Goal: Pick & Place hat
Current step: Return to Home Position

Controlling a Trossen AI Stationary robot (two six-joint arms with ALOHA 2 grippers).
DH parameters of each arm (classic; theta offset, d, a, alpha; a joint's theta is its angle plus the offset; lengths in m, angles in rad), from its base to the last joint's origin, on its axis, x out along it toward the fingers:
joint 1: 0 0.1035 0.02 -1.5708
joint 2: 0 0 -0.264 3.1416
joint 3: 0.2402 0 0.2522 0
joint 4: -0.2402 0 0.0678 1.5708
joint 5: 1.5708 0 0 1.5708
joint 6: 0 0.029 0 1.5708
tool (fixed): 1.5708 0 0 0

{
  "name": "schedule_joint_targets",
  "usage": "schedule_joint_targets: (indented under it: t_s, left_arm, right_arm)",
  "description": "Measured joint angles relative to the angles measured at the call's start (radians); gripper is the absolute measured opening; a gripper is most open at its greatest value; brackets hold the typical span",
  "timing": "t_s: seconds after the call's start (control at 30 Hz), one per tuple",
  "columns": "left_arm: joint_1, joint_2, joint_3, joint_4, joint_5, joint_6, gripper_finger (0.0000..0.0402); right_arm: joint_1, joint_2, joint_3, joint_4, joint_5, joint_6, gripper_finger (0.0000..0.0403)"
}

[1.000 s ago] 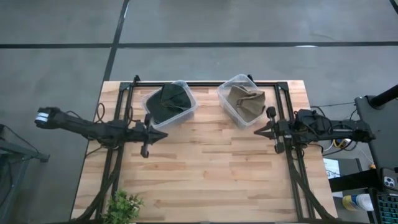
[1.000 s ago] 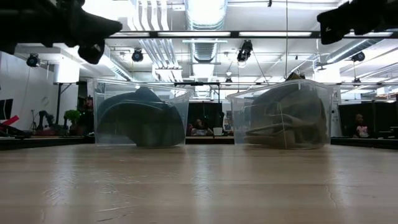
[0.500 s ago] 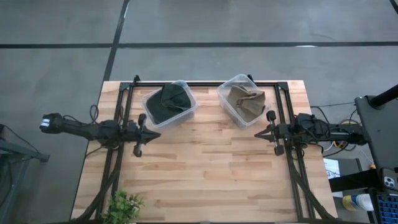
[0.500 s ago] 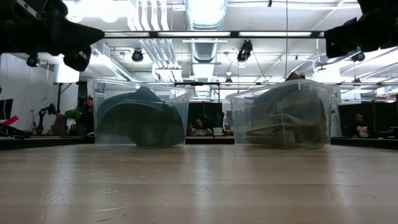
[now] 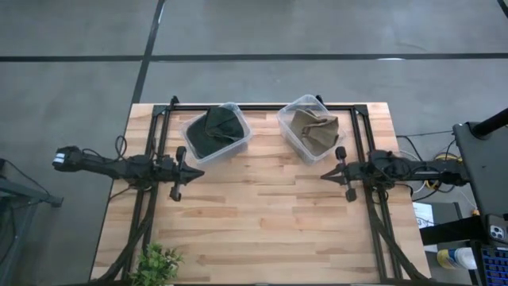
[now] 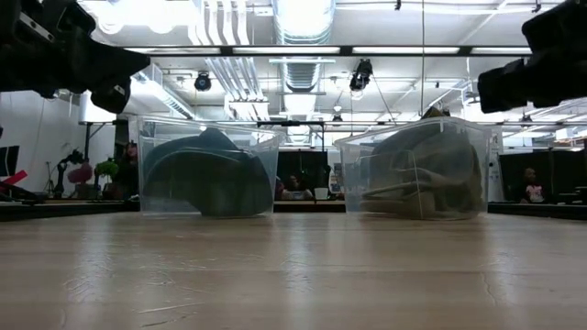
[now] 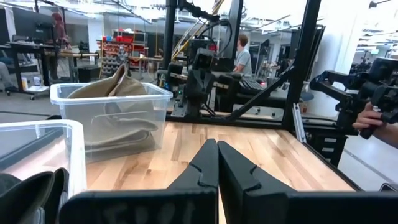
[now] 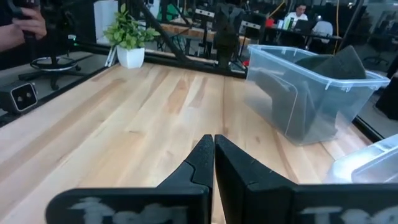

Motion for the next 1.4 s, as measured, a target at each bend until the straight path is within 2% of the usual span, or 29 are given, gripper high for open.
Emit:
schedule_joint_targets:
  t_s: [0.13, 0.37, 1.4]
  left_arm:
    - [0.0, 0.003, 0.0, -0.004, 0.0, 0.001, 0.0]
    - [0.0, 0.004, -0.001, -0.02, 0.0, -0.004, 0.0]
    - [0.0, 0.003, -0.002, -0.018, 0.0, -0.004, 0.0]
  right_arm:
    - [0.0, -0.006, -0.038, 0.058, 0.018, 0.022, 0.0009]
    - [-0.001, 0.006, -0.039, 0.051, 0.094, 0.151, 0.0009]
    - [-0.001, 0.008, -0.039, 0.05, 0.092, 0.142, 0.0009]
